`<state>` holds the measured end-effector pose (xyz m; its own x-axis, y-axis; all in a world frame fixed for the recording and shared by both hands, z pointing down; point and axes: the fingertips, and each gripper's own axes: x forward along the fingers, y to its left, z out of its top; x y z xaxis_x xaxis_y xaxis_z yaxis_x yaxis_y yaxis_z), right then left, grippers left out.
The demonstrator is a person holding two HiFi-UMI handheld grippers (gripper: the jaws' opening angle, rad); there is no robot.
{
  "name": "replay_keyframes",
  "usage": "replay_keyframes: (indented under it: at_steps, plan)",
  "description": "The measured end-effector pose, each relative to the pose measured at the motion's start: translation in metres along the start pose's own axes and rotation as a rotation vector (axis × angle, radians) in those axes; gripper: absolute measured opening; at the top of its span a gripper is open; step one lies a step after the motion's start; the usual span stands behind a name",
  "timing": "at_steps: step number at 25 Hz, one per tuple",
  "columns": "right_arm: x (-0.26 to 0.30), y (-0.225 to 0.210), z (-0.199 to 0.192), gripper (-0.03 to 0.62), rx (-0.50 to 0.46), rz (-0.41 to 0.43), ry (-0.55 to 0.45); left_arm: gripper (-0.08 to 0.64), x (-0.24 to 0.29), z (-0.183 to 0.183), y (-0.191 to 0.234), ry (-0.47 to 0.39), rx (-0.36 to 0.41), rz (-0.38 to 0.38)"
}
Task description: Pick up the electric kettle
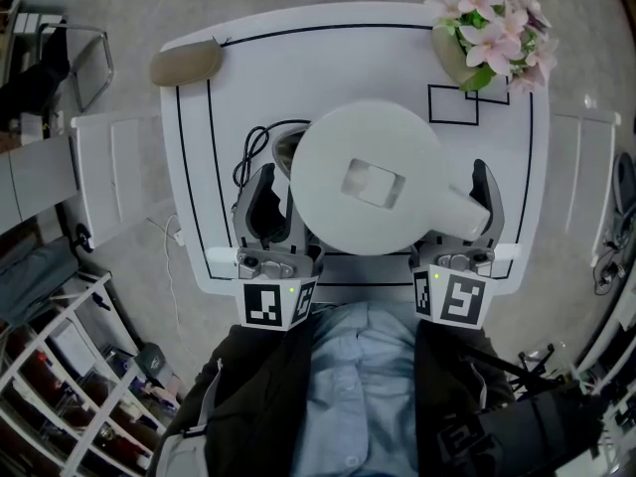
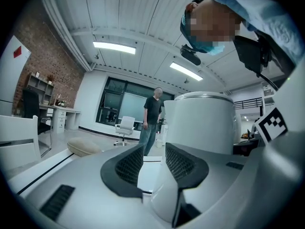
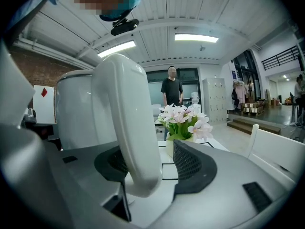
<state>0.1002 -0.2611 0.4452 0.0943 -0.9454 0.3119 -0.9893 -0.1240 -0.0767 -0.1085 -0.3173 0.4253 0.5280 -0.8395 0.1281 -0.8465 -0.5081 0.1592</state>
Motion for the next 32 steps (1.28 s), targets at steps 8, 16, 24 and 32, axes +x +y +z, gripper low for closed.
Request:
replay_keyframes:
  at_steps: [8, 16, 24, 32]
  plan:
    - [0.016, -0.005, 0.006, 0.230, -0.007, 0.026, -0.019, 0.139, 0.026, 0.000, 0.009, -0.009, 0.009, 0.029]
    - [0.029, -0.007, 0.018, 0.227, -0.022, 0.038, -0.074, 0.047, 0.042, -0.004, 0.007, -0.020, -0.024, 0.045]
    - [0.032, 0.000, 0.023, 0.153, -0.049, 0.067, -0.102, 0.009, 0.045, -0.003, 0.006, -0.028, -0.018, 0.053]
    - [0.027, 0.006, 0.022, 0.080, -0.043, 0.111, -0.120, 0.005, 0.046, 0.000, 0.006, -0.045, -0.009, 0.057]
